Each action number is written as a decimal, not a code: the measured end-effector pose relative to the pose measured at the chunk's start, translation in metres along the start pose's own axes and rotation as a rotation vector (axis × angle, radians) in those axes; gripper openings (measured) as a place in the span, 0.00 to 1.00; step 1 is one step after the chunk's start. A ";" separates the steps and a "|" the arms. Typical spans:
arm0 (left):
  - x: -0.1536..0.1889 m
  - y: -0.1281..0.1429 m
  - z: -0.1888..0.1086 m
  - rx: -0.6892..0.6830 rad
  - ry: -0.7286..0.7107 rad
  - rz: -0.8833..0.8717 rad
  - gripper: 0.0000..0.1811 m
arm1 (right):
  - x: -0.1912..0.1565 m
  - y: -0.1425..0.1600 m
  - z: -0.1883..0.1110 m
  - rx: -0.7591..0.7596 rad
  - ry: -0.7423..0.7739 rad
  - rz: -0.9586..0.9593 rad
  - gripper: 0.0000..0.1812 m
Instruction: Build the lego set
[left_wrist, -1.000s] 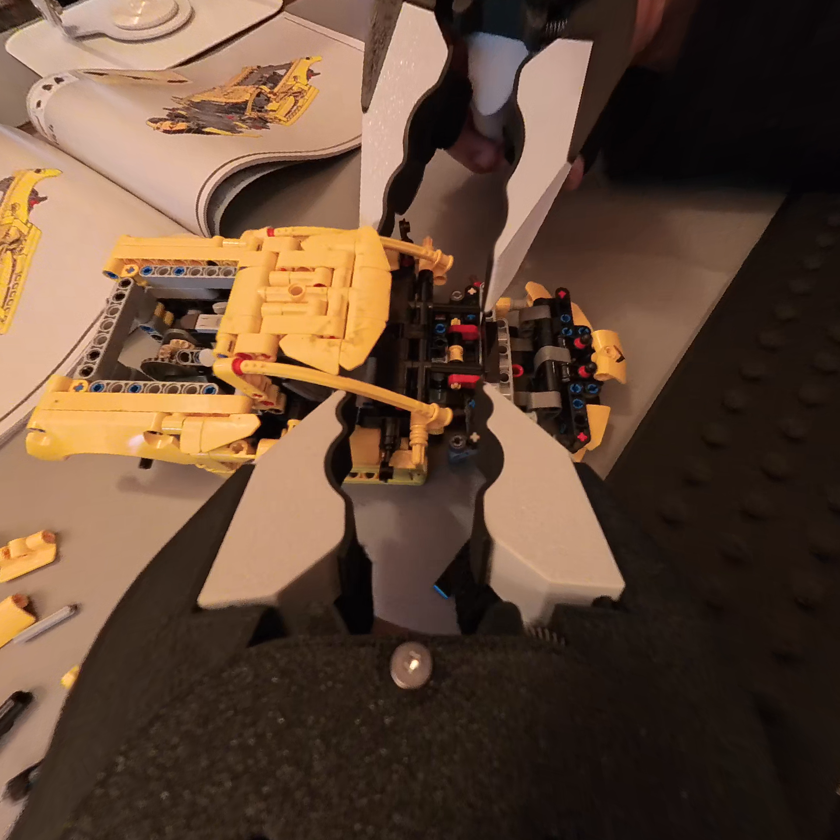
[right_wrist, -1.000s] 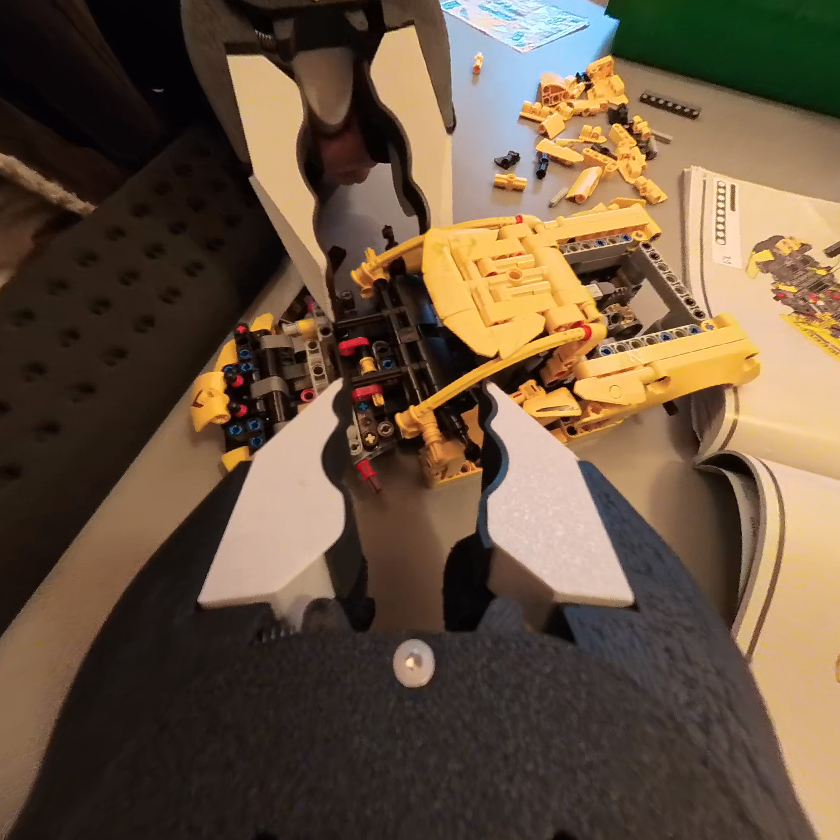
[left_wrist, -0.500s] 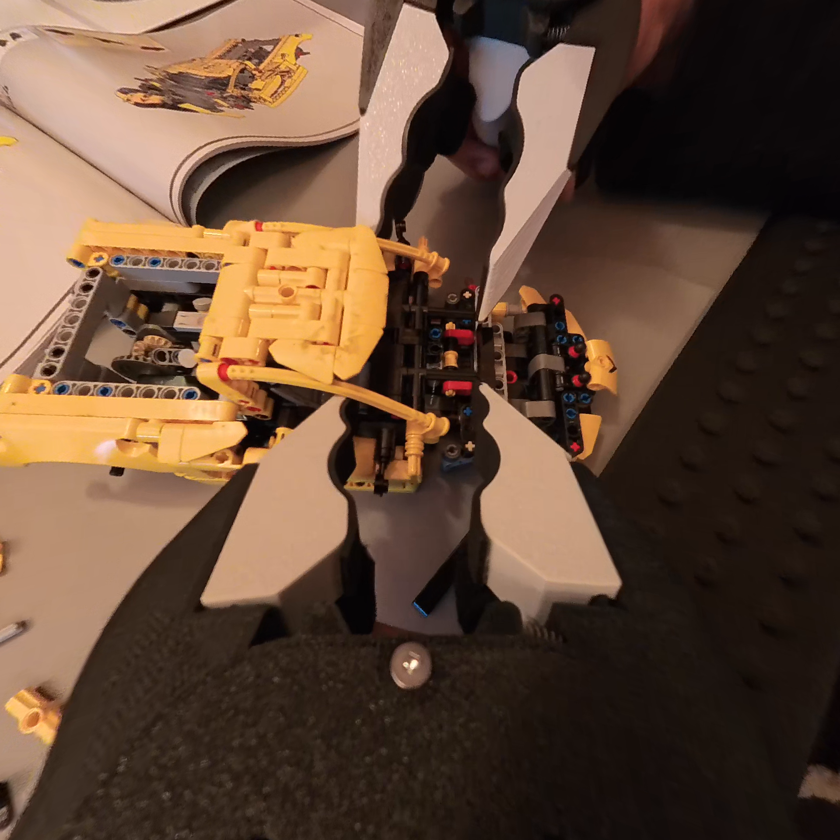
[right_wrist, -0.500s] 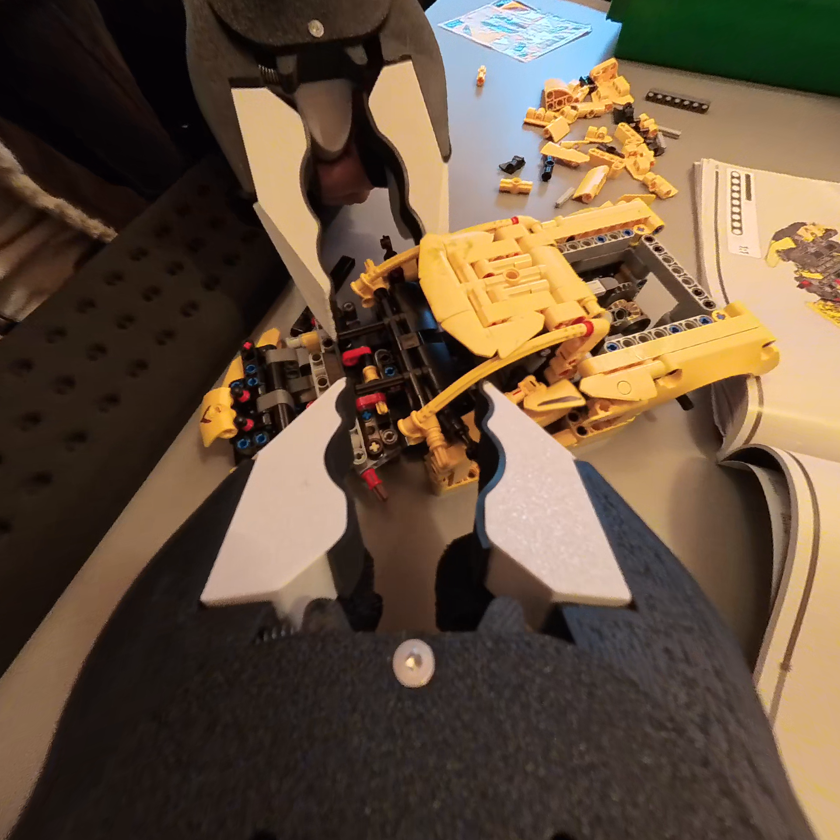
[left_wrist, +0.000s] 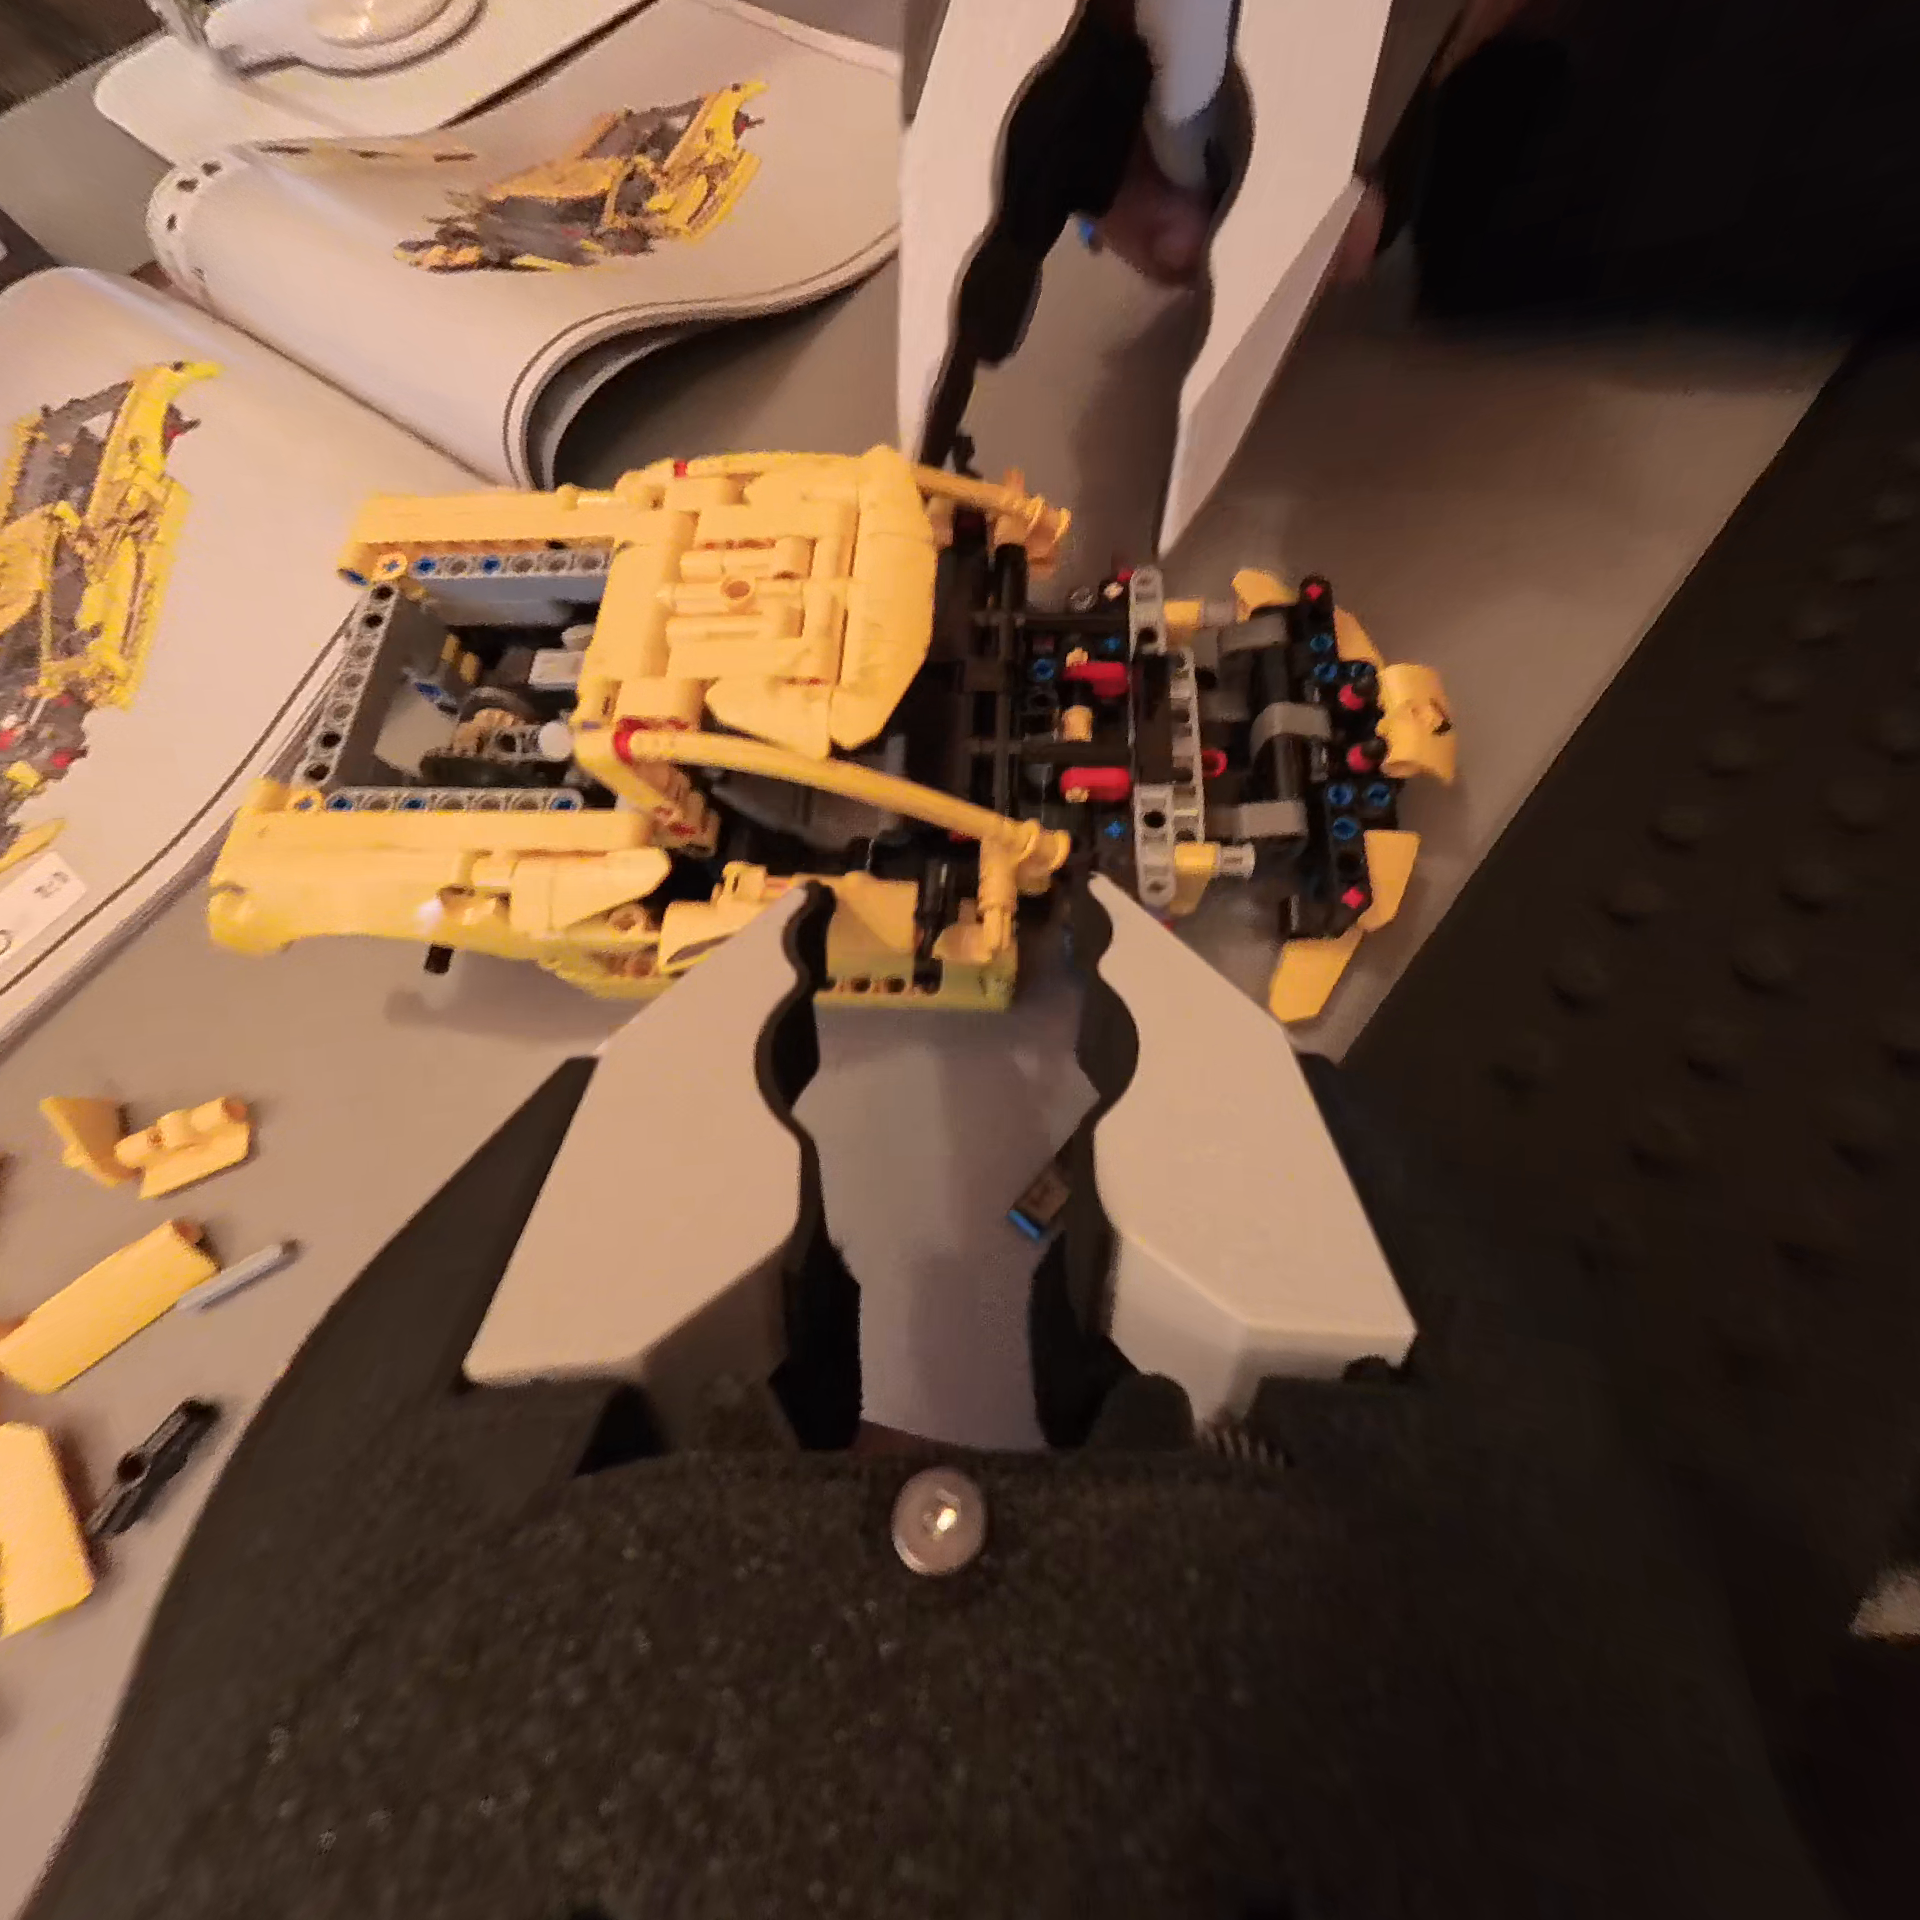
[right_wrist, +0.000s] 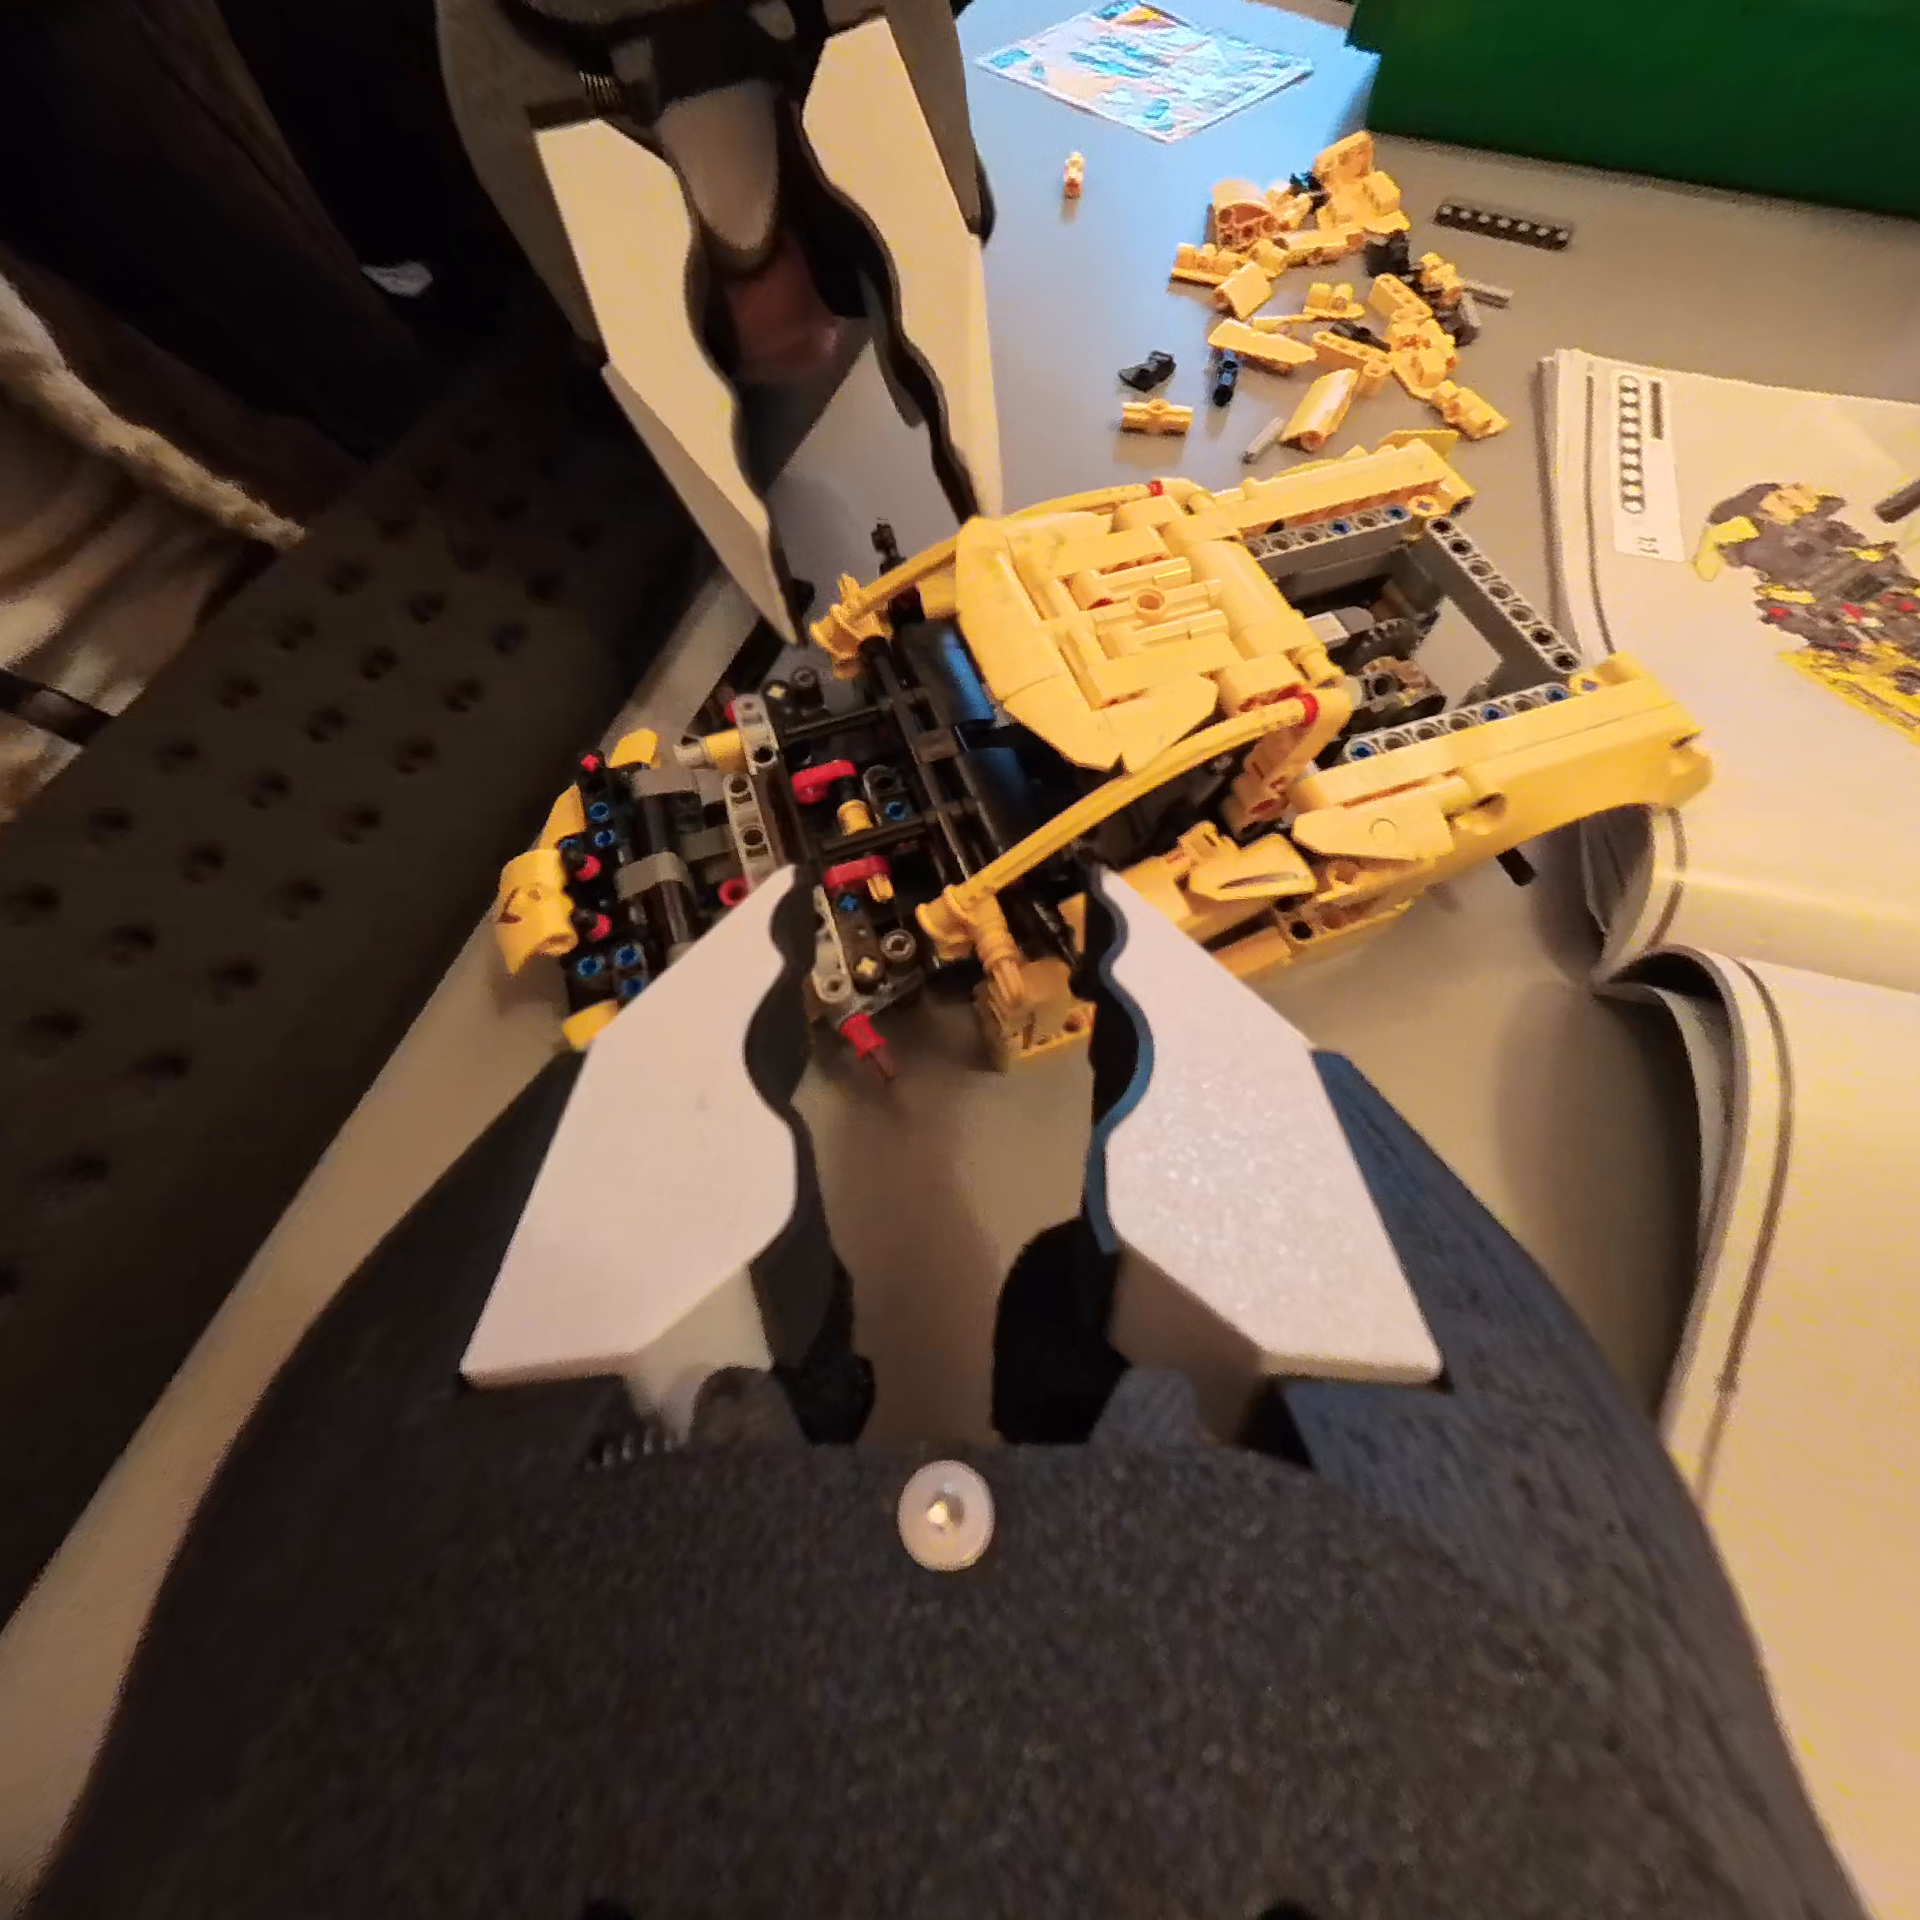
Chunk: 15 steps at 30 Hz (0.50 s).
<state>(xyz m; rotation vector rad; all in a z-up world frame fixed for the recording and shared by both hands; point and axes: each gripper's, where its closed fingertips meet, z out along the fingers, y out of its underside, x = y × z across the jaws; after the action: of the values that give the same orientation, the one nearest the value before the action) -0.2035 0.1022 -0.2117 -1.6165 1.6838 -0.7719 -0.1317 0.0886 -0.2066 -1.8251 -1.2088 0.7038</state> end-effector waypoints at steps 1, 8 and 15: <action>-0.003 0.002 -0.002 0.000 -0.008 -0.005 0.25 | 0.000 -0.001 -0.002 -0.001 0.013 -0.013 0.25; -0.010 0.004 -0.002 -0.007 -0.006 0.038 0.23 | 0.007 0.003 -0.002 -0.037 0.094 -0.061 0.14; -0.007 0.000 0.007 -0.038 0.070 0.181 0.18 | -0.008 0.009 -0.013 -0.036 0.131 0.034 0.17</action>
<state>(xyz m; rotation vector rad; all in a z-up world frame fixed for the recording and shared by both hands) -0.1979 0.1089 -0.2154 -1.4528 1.8746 -0.7174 -0.1202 0.0750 -0.2072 -1.8944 -1.1136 0.5753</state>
